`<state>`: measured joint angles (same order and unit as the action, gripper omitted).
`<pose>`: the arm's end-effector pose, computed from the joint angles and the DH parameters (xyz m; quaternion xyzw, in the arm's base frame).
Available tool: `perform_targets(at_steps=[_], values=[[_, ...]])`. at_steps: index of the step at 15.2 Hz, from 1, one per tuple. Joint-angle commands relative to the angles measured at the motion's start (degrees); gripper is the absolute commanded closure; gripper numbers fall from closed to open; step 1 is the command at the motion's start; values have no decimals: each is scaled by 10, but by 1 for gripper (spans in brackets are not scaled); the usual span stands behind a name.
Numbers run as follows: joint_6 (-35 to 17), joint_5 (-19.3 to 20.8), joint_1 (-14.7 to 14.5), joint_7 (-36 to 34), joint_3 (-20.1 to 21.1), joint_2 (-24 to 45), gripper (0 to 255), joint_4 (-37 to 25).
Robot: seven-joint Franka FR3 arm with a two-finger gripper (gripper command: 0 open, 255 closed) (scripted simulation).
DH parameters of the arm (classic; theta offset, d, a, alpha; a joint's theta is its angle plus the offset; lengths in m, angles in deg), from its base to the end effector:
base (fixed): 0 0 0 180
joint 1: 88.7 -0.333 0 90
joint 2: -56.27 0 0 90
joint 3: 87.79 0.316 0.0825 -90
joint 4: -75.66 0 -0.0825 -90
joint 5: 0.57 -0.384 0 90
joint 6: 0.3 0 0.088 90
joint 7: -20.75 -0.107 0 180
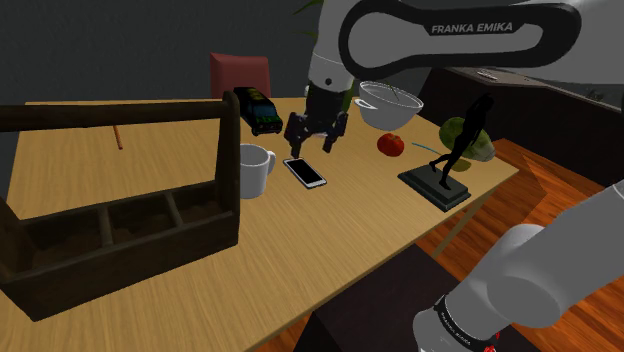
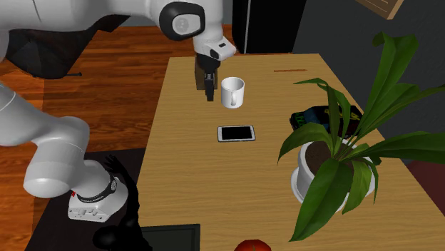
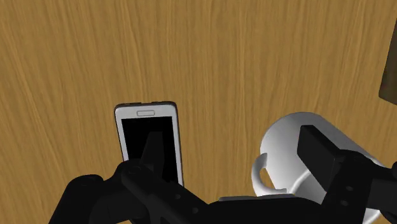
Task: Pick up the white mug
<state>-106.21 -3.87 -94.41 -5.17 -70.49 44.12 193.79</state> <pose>0.4512 0.2059 0.5206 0.9993 -0.0368 -0.0031 0.0054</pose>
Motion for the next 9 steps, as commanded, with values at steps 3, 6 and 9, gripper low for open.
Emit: perform_targets(at_steps=[3,6,9], values=[[-9,22,-11,-55,28,76,0,-71],[-12,48,-23,-96,44,139,0,-133],[-7,78,-41,-135,56,205,0,-204]])
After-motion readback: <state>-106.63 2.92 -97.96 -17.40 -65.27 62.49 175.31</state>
